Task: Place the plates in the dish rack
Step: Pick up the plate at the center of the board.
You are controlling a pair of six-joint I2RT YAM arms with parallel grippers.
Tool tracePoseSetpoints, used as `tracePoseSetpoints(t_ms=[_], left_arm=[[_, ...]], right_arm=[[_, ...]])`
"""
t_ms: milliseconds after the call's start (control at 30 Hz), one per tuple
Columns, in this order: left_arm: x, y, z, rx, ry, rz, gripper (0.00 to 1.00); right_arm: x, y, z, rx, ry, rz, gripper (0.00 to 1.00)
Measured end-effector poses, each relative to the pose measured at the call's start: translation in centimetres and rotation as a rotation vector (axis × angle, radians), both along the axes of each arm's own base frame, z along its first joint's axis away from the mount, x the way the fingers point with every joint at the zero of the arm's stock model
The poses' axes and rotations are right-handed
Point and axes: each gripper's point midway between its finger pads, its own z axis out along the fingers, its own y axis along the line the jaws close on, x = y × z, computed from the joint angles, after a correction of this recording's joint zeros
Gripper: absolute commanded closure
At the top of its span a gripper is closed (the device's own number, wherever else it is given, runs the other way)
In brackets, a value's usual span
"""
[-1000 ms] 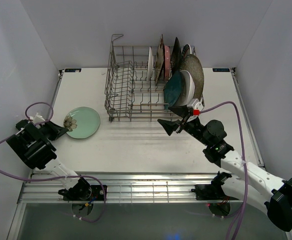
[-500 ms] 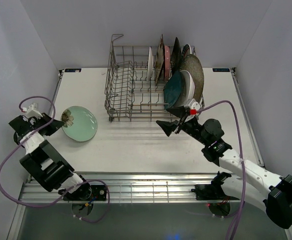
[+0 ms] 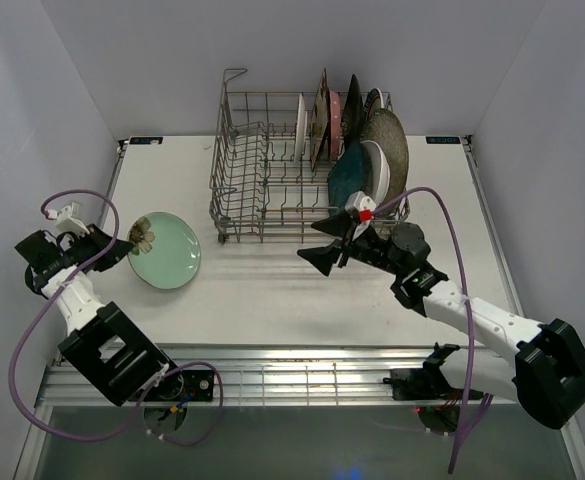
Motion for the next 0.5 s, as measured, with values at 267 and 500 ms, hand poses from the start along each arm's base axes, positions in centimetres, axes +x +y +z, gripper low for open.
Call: tracePoseSetpoints(t_ms=[267, 500], left_arm=[[-0.4, -0.6, 5.3, 0.083, -0.08, -0.016, 1.0], [-0.2, -0.9, 9.7, 0.108, -0.139, -0.043, 1.0]], right_arm=[[0.1, 2.5, -0.8, -0.008, 0.056, 0.121, 0.19], [0.3, 4.0, -1.1, -0.001, 0.099, 0.193, 0.2]])
